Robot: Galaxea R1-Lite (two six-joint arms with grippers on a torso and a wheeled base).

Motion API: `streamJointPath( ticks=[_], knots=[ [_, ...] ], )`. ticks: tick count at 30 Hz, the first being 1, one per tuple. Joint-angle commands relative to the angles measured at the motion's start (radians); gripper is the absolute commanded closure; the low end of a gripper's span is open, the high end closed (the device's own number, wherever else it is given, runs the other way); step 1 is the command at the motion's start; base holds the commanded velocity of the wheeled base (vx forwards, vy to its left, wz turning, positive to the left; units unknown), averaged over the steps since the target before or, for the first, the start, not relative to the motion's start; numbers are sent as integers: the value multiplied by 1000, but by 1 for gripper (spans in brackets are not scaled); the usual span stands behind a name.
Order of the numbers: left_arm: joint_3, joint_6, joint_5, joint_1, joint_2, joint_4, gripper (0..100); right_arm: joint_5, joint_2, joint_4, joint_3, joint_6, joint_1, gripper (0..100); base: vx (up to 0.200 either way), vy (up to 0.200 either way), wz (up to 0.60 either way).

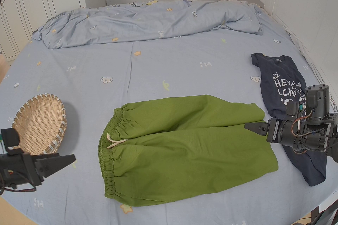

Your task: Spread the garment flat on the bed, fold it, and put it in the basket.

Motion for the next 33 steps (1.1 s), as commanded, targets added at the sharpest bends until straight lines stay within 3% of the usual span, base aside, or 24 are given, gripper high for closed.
streamJointPath(
  ticks=[1, 15, 19, 33],
  knots=[
    [146, 104, -168, 94, 728, -330, 0, -1, 22, -4, -2, 1, 19, 0, 0, 0, 0],
    [169, 127, -184, 54, 841, -383, 0, -1, 23, -4, 2, 1, 31, 0, 0, 0, 0],
    [165, 127, -184, 28, 904, -458, 0, -1, 23, -4, 4, 1, 31, 0, 0, 0, 0],
    [166, 121, -196, -50, 877, -481, 0, -3, 23, -6, 4, 1, 31, 0, 0, 0, 0]
  ],
)
